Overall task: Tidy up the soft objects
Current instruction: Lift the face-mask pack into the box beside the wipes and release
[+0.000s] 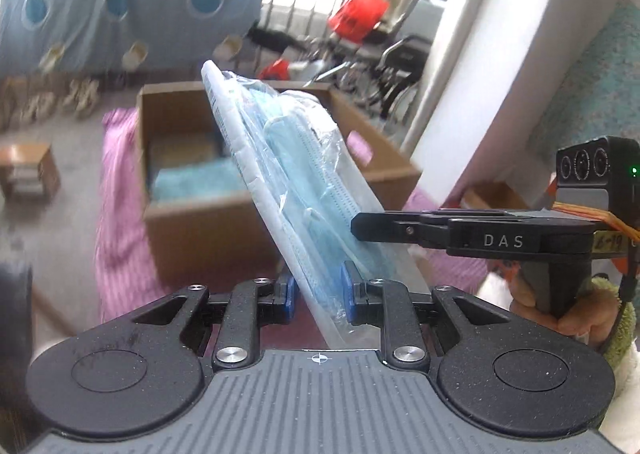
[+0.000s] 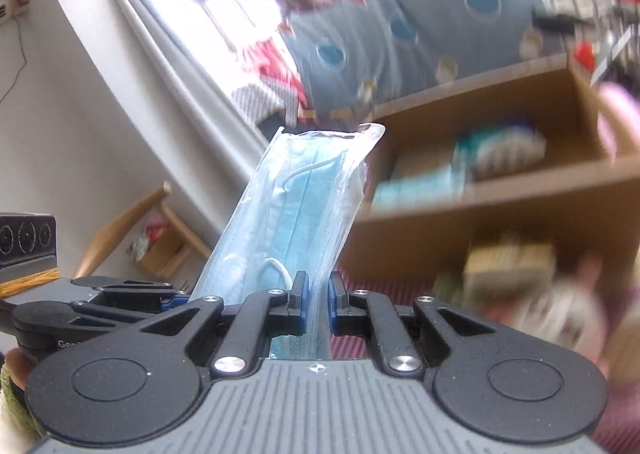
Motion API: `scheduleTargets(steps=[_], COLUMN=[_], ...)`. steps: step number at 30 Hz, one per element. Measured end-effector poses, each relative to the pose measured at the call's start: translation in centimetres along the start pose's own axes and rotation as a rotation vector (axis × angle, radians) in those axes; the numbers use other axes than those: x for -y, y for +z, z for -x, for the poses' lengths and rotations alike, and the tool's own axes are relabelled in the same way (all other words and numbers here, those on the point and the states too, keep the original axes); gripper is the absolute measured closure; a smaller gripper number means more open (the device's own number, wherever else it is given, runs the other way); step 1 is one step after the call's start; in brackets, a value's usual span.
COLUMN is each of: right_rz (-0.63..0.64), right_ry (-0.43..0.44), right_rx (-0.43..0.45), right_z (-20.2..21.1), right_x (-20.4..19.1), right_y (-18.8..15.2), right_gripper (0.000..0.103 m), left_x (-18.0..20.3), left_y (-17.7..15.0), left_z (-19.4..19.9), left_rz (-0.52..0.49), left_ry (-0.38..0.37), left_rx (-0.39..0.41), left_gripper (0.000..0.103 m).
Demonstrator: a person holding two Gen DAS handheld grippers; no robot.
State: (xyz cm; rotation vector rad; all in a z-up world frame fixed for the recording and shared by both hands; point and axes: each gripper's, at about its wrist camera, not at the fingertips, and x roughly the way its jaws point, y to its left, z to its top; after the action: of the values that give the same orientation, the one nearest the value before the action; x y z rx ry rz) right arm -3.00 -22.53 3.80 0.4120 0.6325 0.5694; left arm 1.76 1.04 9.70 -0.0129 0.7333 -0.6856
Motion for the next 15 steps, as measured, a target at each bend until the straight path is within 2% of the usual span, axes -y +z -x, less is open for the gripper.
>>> scheduleTargets(steps=[3, 7, 12, 15], right_rz=[0.056, 0.078, 0.051, 0.030], right_ry=[-0.033, -0.099, -0.199, -0.272], right_rx=[0.064, 0.092, 0.021, -0.046], right_z=[0.7, 0.8, -1.3, -4.2], right_x=[0.3, 3.0, 9.4, 14.0], right_y=[3.6, 9.1, 15.4, 17.6], right_gripper=[0.092, 0.092, 0.092, 0.092], left_x=[0.3, -0.5, -1.7, -2.3], left_y=[3.8, 8.7, 13.2, 14.0], left_z=[-3.2, -9.7, -18.9, -23.6], left_rz=[-0.040, -0.032, 0.015, 0.050], left_ry=[-0.030, -0.082, -0.134, -0.156], left_rx=[0.013, -0.040, -0.153, -0.227], left_gripper=[0.082, 0.082, 0.082, 0.082])
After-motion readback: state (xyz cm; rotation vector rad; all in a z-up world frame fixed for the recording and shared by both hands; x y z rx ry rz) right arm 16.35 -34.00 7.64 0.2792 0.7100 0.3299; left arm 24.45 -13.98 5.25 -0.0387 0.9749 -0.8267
